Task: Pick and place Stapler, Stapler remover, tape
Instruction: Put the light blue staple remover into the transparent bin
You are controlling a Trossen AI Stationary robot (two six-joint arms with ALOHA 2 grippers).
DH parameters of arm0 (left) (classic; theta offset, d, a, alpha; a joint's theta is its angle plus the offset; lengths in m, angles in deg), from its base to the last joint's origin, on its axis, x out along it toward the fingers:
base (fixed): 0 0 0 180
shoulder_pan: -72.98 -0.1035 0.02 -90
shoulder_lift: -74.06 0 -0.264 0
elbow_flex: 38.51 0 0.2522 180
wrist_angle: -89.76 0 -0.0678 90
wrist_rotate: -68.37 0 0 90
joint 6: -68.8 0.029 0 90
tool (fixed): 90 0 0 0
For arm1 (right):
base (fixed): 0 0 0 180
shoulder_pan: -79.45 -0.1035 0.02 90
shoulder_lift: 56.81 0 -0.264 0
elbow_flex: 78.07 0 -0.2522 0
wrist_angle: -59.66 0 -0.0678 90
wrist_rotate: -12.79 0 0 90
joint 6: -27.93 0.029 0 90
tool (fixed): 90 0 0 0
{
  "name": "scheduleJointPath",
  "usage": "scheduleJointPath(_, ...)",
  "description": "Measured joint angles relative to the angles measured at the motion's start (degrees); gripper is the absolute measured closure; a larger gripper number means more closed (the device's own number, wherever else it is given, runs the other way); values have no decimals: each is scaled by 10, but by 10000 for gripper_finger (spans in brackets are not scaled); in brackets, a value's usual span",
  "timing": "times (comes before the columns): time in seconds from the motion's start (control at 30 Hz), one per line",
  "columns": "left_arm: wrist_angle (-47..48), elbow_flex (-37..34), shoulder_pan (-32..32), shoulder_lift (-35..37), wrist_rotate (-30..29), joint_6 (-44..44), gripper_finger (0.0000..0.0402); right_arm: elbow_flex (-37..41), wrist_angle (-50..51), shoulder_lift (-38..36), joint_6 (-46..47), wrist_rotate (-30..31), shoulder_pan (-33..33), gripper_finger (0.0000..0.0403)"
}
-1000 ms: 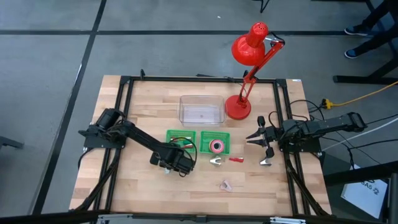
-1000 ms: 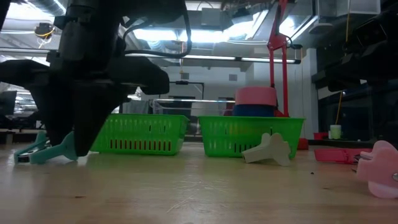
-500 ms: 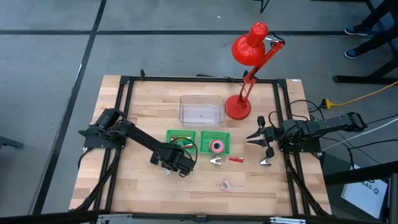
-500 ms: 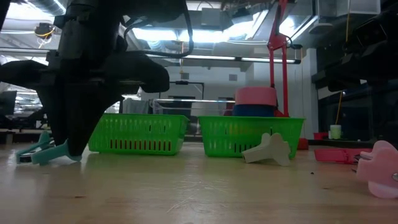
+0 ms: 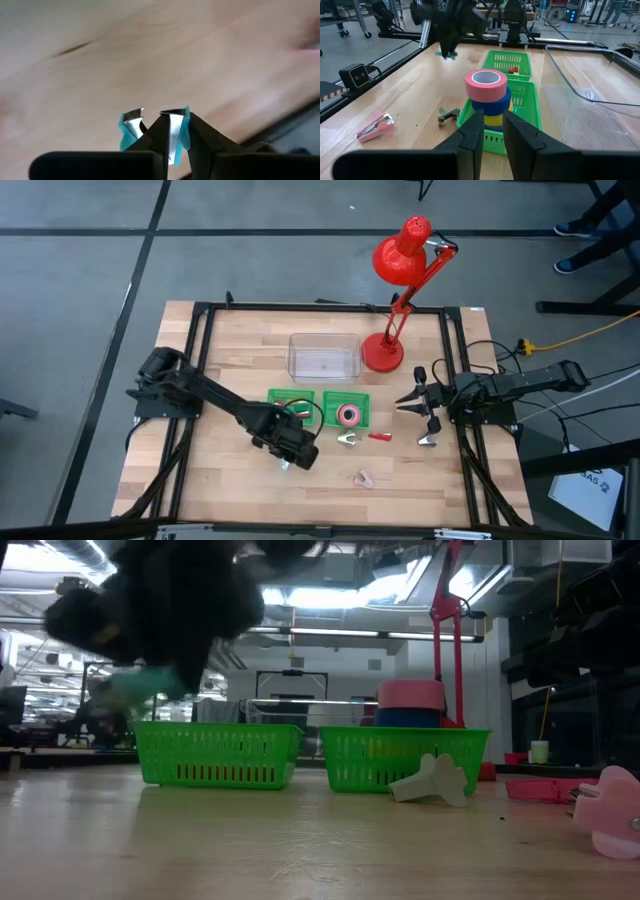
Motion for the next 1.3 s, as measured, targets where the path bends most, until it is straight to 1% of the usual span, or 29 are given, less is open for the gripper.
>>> scheduleJointPath(0.07, -28, 0, -3, 19, -29, 7, 362, 0, 0, 0, 0, 0, 0, 331)
scheduleJointPath(0.13, -52, 0, -9, 39, -71, 18, 362, 0, 0, 0, 0, 0, 0, 331)
scheduleJointPath(0.27, -98, 0, -31, 69, -150, 64, 367, 0, 0, 0, 0, 0, 0, 331)
scheduleJointPath(0.37, -131, 1, -57, 87, -183, 125, 367, 0, 0, 0, 0, 0, 0, 331)
scheduleJointPath(0.43, -142, 1, -78, 97, -190, 176, 366, 0, 0, 0, 0, 0, 0, 331)
scheduleJointPath(0.6, -152, 1, -140, 116, -184, 359, 367, 0, 0, 0, 0, 0, 0, 331)
scheduleJointPath(0.87, -177, 1, -235, 119, -122, 770, 362, 0, 0, 0, 0, 0, 0, 331)
scheduleJointPath(1.0, -171, 1, -282, 119, -115, 949, 363, 0, 0, 0, 0, 0, 0, 331)
scheduleJointPath(1.07, -163, 1, -304, 118, -107, 1014, 365, 0, 0, 0, 0, 0, 0, 331)
scheduleJointPath(1.13, -151, 1, -323, 114, -101, 1057, 365, 0, 0, 0, 0, 0, 0, 331)
scheduleJointPath(1.2, -134, 1, -341, 108, -90, 1085, 362, 0, 0, 0, 0, 0, 0, 331)
scheduleJointPath(1.3, -126, 1, -363, 98, -71, 1102, 359, 0, 0, 0, 0, 0, 0, 331)
